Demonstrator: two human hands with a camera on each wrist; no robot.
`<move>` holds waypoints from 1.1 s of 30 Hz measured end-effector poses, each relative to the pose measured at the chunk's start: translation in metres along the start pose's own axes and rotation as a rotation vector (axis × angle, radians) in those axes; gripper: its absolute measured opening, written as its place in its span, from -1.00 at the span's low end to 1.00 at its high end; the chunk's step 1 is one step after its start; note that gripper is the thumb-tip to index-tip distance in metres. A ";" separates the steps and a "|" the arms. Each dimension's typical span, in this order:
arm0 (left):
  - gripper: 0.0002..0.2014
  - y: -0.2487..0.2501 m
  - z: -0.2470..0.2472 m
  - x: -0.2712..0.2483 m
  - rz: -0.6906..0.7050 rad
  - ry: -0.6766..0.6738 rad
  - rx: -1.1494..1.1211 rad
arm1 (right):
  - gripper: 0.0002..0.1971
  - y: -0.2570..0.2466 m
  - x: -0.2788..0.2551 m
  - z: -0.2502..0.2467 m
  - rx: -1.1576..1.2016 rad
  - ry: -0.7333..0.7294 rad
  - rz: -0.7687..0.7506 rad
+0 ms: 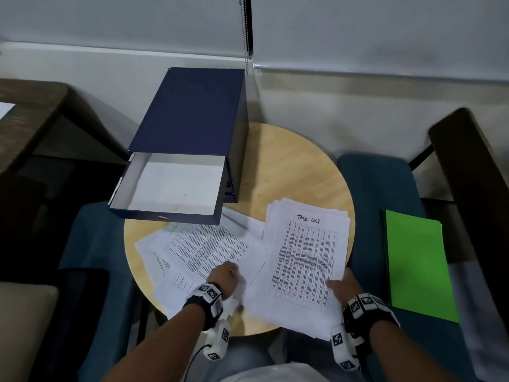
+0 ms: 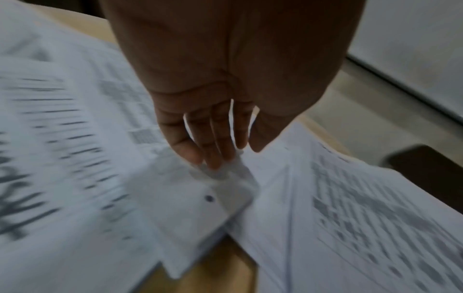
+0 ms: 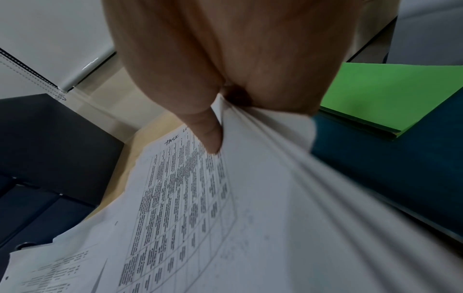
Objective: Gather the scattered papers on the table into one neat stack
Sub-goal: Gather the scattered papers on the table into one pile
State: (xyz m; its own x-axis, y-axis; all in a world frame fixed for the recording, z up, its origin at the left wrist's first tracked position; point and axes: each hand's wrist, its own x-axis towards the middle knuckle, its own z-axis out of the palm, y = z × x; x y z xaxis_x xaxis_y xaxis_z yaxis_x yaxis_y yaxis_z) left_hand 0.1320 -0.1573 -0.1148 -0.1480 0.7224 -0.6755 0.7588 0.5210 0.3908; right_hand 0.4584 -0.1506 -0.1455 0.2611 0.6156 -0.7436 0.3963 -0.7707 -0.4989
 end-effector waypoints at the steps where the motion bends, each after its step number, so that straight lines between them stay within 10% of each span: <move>1: -0.72 -0.011 -0.007 0.001 -0.073 0.055 -0.009 | -0.46 0.002 0.001 0.000 -0.004 0.000 0.001; 6: -0.68 -0.066 -0.039 0.008 -0.459 0.203 -0.114 | -0.47 0.009 0.011 0.003 -0.027 0.000 0.003; 28: -0.72 -0.038 -0.054 0.011 -0.498 0.372 -0.691 | -0.53 -0.003 0.005 0.004 -0.069 0.034 0.001; 33: -0.70 -0.038 -0.072 -0.007 -0.525 0.352 -0.481 | -0.57 -0.005 -0.002 -0.003 -0.071 0.022 -0.026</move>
State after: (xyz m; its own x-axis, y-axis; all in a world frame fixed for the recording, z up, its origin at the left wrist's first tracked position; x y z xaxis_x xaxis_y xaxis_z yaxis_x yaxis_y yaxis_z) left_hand 0.0585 -0.1494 -0.0795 -0.6637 0.3869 -0.6402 0.1884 0.9147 0.3575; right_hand 0.4583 -0.1479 -0.1399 0.2685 0.6393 -0.7206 0.4644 -0.7413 -0.4846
